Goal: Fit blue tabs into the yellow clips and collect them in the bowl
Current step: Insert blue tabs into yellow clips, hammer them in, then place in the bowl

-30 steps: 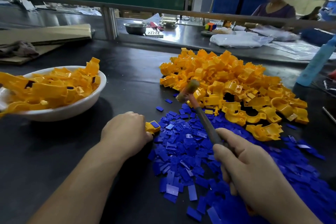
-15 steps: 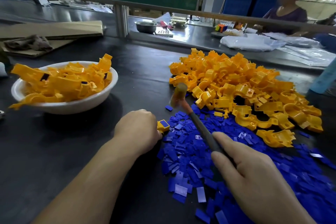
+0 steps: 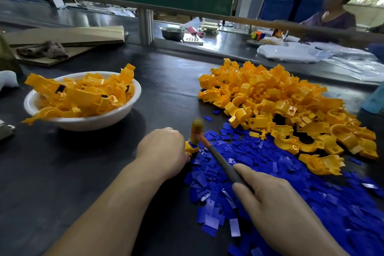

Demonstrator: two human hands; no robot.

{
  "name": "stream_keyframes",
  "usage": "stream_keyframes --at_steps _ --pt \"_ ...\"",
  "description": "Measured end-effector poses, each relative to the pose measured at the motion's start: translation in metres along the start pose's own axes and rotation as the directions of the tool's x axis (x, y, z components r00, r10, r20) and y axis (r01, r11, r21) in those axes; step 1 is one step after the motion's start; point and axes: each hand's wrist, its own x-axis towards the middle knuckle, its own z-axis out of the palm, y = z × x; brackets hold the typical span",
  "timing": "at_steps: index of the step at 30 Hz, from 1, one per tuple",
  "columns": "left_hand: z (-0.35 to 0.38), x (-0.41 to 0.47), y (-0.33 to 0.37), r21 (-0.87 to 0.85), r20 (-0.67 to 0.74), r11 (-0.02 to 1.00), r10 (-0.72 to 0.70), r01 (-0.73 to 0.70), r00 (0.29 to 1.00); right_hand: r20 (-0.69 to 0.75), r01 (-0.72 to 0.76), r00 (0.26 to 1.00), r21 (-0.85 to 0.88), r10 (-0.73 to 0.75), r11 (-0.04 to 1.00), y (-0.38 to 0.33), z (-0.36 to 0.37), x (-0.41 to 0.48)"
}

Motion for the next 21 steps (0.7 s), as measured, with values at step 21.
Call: stream_keyframes --at_steps 21 --pt "-0.043 0.011 -0.043 -0.697 0.092 -0.682 -0.393 -0.223 0.915 -0.28 -0.205 0.949 -0.193 0.146 0.96 0.142 0.017 0.023"
